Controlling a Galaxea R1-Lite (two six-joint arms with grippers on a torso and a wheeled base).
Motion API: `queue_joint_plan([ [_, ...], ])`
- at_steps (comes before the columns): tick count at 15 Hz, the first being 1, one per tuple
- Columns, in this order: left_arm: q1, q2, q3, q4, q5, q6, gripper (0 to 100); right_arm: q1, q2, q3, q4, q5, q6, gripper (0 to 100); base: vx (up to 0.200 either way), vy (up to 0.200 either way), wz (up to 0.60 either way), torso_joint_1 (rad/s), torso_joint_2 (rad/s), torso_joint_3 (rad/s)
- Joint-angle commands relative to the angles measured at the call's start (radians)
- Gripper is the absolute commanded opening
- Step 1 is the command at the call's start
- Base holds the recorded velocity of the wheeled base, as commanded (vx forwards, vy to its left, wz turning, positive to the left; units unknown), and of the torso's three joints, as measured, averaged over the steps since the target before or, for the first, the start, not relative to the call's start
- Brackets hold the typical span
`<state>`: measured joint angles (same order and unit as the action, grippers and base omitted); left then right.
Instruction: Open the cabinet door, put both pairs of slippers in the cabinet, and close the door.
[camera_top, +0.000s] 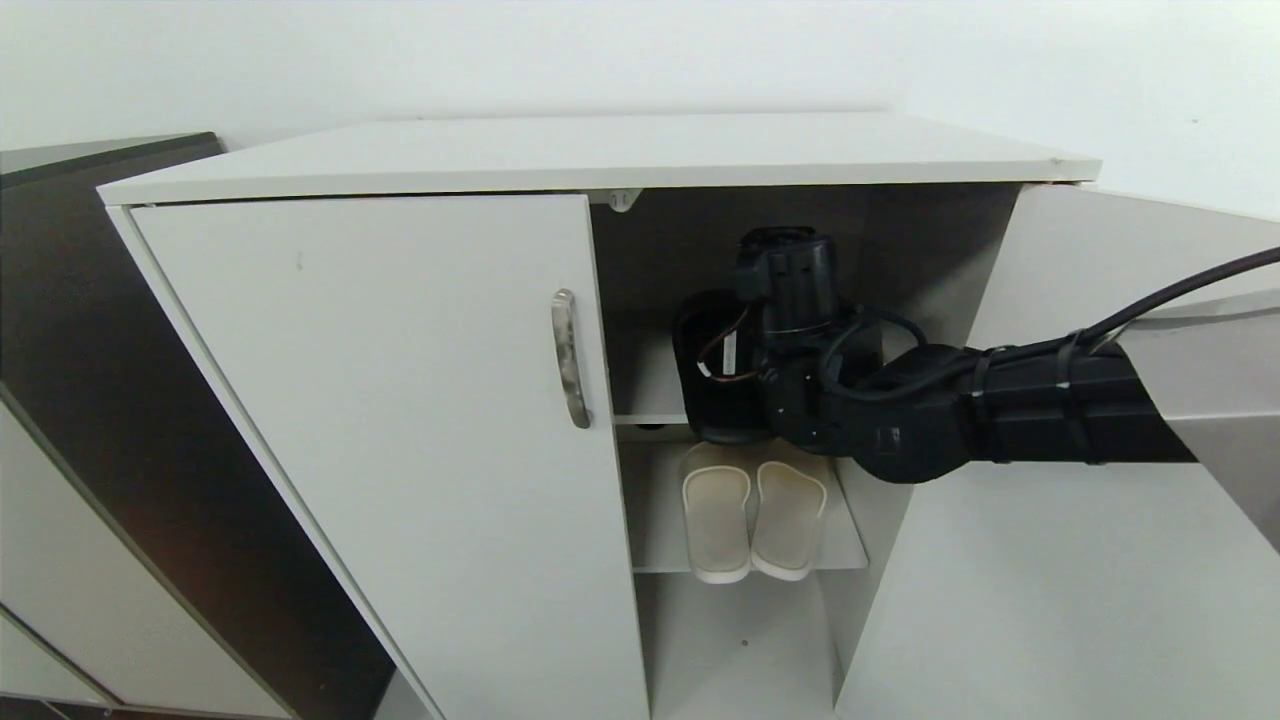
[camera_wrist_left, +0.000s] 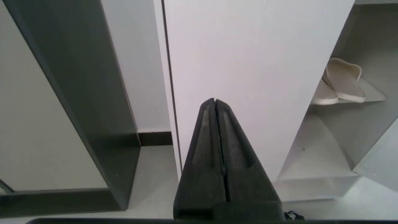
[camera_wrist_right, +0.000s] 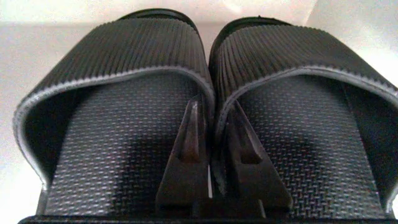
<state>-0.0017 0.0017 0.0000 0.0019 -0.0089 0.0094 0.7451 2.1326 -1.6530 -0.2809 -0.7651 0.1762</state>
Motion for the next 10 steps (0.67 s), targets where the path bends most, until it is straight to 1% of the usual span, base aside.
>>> queue_joint_plan([
  [1, 0.000, 0.000, 0.000, 0.000, 0.000, 0.000, 0, -0.015, 0.035, -0.044, 0.008, 0.000, -0.001, 0, 0.000, 0.000, 0.00, 0.000, 0.00, 0.000],
  [10, 0.000, 0.000, 0.000, 0.000, 0.000, 0.000, 0, -0.024, 0.067, -0.076, 0.035, 0.000, -0.001, 0, 0.000, 0.000, 0.00, 0.000, 0.00, 0.000],
])
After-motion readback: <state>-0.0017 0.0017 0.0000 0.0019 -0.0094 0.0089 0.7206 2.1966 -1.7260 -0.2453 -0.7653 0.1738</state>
